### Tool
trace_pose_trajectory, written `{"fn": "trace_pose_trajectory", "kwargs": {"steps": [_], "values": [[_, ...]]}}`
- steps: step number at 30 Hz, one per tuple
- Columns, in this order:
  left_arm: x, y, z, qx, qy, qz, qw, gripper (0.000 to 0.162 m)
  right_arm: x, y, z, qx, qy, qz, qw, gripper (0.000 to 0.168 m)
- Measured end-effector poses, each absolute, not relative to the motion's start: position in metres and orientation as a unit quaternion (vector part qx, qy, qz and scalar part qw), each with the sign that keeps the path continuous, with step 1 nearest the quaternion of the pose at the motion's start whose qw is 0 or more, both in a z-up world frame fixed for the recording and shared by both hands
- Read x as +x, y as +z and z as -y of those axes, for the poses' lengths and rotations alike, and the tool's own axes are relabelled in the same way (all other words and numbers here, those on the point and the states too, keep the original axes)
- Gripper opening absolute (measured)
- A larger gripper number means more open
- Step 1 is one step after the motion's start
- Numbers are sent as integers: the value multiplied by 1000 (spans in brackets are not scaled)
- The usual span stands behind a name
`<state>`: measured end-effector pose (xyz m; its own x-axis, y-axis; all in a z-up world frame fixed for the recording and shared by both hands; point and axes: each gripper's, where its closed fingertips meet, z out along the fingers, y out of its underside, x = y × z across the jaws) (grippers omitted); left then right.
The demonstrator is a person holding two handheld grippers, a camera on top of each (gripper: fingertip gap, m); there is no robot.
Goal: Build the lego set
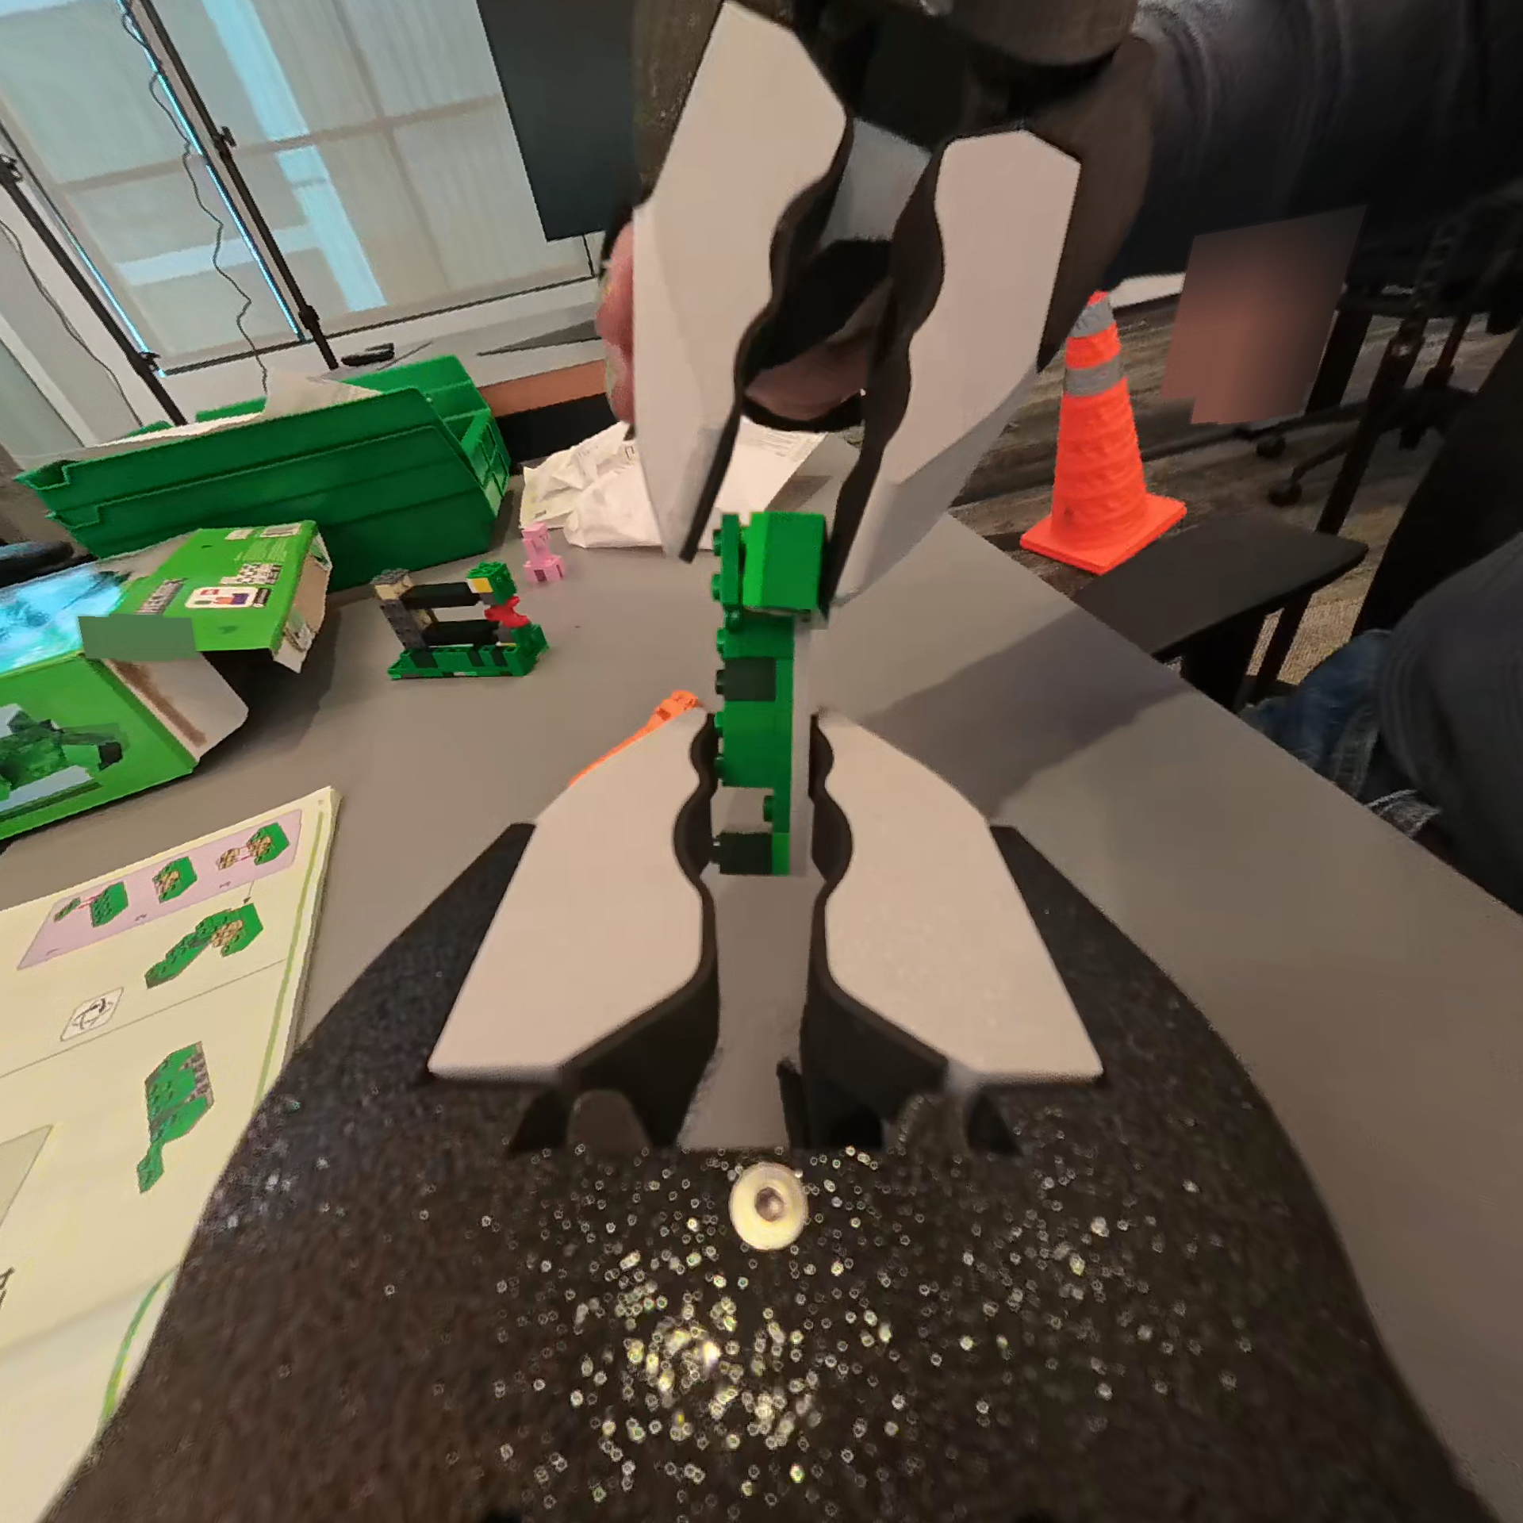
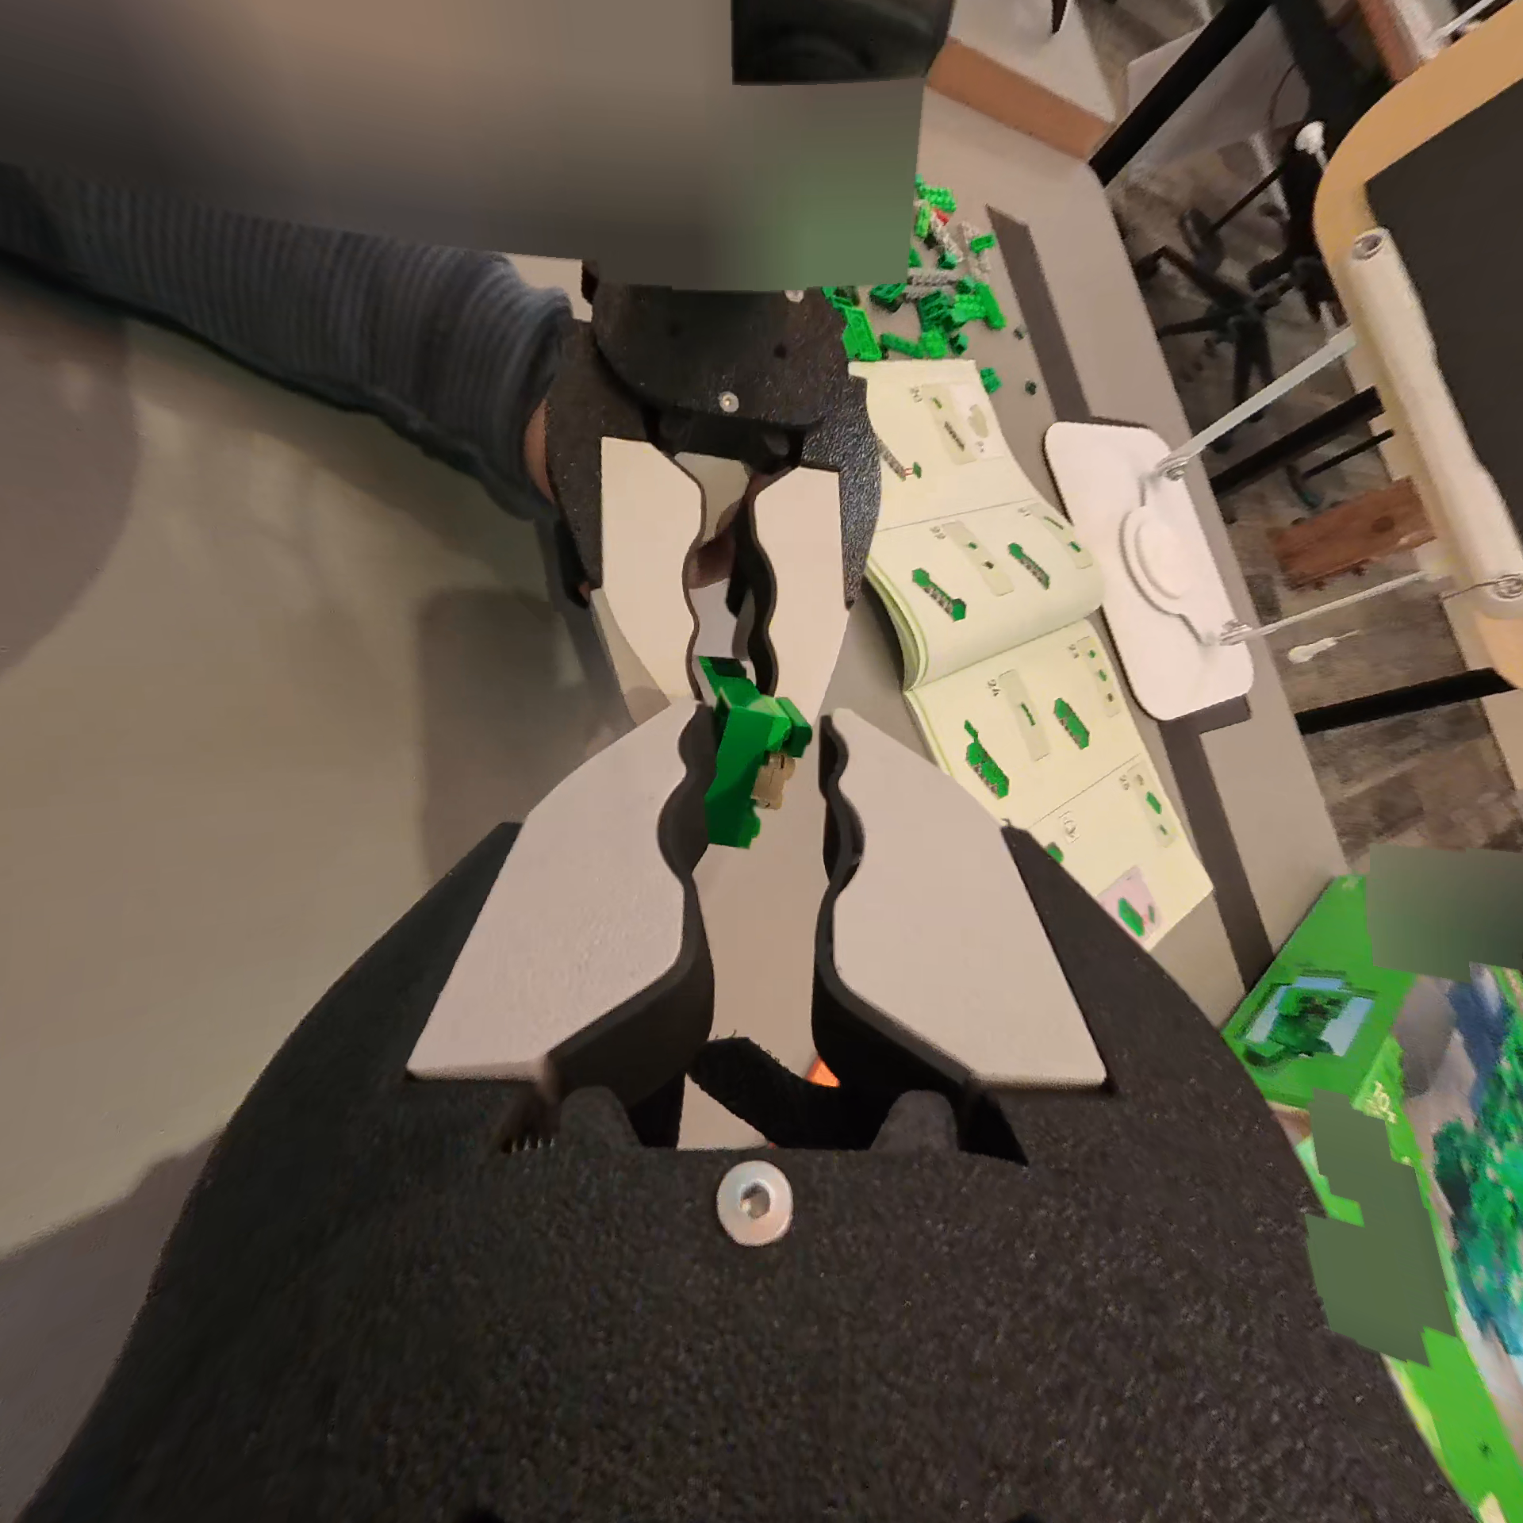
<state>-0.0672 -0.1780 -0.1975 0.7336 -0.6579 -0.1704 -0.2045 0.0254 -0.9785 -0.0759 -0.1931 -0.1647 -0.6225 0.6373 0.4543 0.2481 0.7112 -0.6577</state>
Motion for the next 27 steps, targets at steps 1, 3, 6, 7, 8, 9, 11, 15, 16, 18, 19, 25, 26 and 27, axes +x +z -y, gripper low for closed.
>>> {"fn": "trace_pose_trajectory", "kwargs": {"steps": [1,3,6,7,8,9,11,15,16,18,19,25,26,27], "values": [[-66,-198,179,-674,-178,-323,640,19,-75,-166,193,-261,277,859,343,23],[-65,-198,181,-672,-185,-328,637,19,-72,-170,191,-265,270,865,329,21],[-62,-201,182,-674,-193,-338,628,19,-70,-173,193,-262,271,872,311,21],[-61,-202,183,-675,-194,-340,625,19,-69,-174,193,-259,268,875,309,21],[-61,-203,183,-677,-194,-341,623,19,-68,-175,193,-258,264,877,308,21],[-61,-204,182,-678,-192,-343,621,19,-68,-176,193,-257,259,879,307,21],[-60,-206,182,-680,-188,-346,618,19,-67,-177,193,-254,252,883,304,21],[-59,-208,182,-683,-186,-350,613,19,-65,-179,193,-265,242,887,291,20],[-58,-209,181,-685,-185,-350,612,19,-65,-180,192,-270,237,888,288,20],[-58,-211,181,-686,-183,-353,609,19,-63,-181,192,-274,227,891,282,19],[-57,-211,181,-687,-182,-353,608,19,-63,-182,192,-275,222,892,281,19],[-55,-216,181,-694,-180,-360,597,19,-60,-185,191,-277,210,898,271,19],[-54,-218,180,-698,-177,-362,592,19,-59,-187,190,-278,202,901,265,19],[-54,-221,179,-702,-175,-364,587,19,-58,-189,189,-283,194,903,260,19]]}}
